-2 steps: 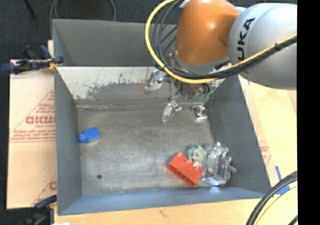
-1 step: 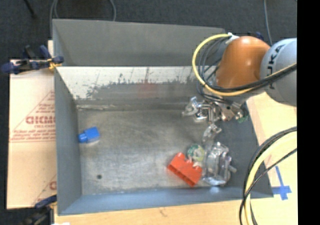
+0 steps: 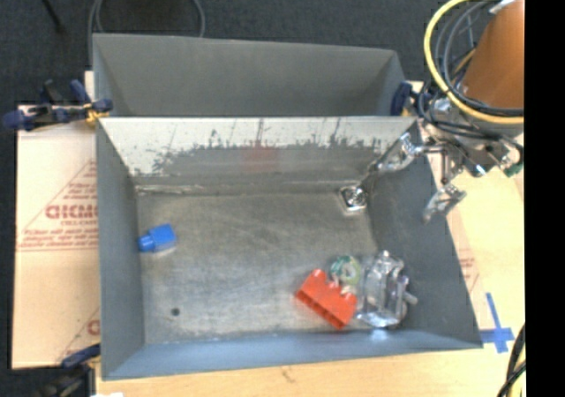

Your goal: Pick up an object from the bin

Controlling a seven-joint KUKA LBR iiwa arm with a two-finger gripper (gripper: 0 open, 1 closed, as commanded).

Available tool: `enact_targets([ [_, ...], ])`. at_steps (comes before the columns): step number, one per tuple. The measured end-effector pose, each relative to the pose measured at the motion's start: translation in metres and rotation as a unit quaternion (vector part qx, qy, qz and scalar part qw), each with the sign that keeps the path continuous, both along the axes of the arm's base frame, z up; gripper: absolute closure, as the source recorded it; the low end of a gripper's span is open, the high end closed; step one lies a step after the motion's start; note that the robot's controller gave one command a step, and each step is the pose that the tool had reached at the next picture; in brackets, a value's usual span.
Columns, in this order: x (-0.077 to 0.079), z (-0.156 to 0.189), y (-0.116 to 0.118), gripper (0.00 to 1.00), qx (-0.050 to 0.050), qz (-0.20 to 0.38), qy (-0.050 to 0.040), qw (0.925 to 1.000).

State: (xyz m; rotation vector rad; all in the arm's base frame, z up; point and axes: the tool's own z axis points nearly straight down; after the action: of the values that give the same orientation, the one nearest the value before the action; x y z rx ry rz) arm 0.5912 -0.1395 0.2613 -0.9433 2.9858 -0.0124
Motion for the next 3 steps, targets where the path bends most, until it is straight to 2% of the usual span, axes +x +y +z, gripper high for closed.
enact_targets([
  [1, -0.001, -0.125, -0.003, 0.00, 0.002, 0.138, 0.0063, 0.9904],
  [2, -0.084, -0.173, 0.009, 0.00, 0.003, 0.217, -0.0024, 0.9763],
  [3, -0.082, -0.171, 0.005, 1.00, -0.002, 0.217, -0.0071, 0.9761],
])
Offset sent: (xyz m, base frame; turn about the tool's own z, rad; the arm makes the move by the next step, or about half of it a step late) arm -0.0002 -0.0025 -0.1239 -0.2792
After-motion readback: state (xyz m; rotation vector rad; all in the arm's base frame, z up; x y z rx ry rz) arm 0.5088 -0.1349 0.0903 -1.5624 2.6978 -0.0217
